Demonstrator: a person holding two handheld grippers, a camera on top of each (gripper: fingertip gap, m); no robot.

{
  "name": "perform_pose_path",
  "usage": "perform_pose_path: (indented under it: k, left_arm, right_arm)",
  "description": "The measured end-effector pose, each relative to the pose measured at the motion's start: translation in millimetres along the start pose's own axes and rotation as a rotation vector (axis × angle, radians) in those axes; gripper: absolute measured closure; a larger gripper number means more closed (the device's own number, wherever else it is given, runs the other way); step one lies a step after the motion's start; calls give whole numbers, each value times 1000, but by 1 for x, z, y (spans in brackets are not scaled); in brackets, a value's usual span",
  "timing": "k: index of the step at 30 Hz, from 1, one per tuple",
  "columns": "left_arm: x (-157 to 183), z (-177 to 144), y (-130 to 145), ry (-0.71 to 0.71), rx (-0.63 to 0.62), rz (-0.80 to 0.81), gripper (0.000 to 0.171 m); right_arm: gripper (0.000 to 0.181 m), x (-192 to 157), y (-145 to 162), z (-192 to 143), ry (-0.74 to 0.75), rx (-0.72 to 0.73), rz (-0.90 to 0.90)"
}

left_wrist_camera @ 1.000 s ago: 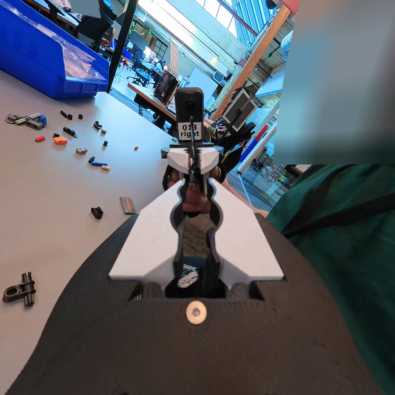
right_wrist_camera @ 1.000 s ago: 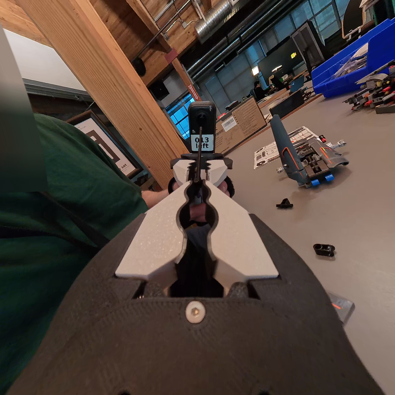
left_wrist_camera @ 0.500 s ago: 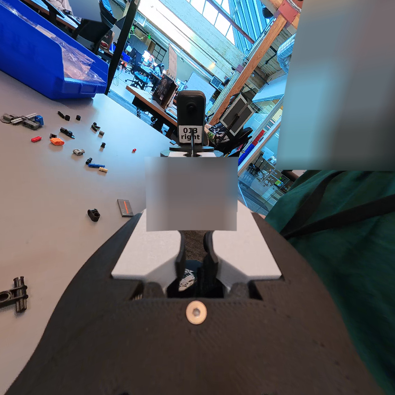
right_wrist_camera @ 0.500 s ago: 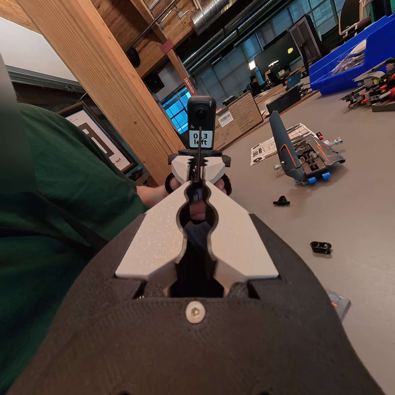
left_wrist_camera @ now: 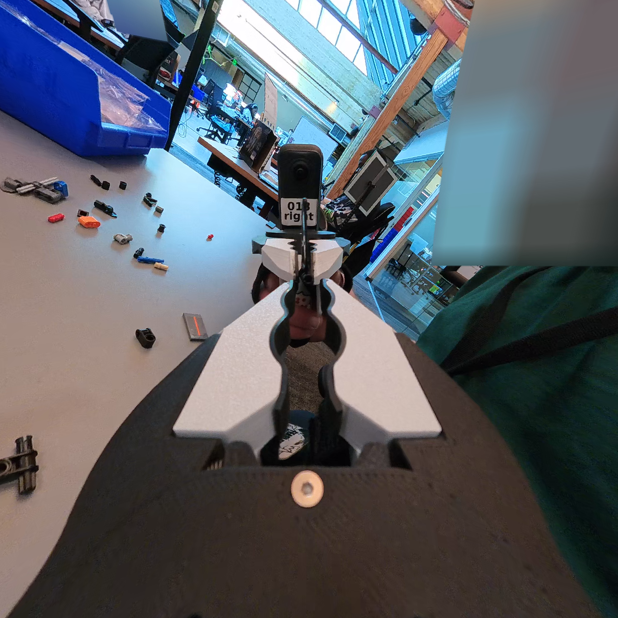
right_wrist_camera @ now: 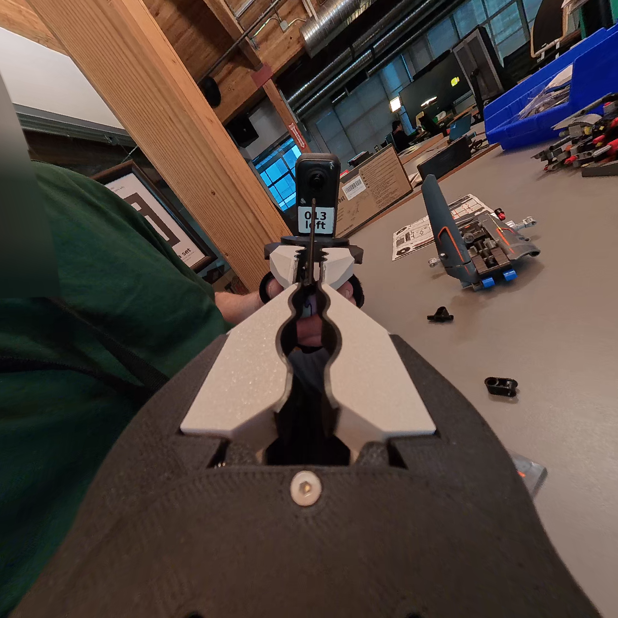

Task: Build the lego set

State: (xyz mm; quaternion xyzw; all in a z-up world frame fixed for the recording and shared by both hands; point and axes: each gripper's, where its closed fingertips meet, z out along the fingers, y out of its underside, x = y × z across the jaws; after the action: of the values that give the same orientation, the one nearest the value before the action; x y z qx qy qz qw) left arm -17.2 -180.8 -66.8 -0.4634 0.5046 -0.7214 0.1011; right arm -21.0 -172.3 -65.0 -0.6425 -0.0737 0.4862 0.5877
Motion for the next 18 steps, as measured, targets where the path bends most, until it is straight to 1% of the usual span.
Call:
perform_pose_path:
  k: [9,12,15,18]
  left_arm:
    - [0,1,0,3,4,2,158]
    - [-3,-2,2,-17,-5,17,154]
    - [-6,-10,2,-58,-17,59,153]
    - [-19,-28,-6,-157,-34,125,153]
  right_arm:
    - [177,0,0,-1,-5,4,5]
    - [177,0,-4,-4,-11,25,11]
    - [177,0,-7,-7,-17,51,19]
    - [177,0,-9,-9,-24,64,25]
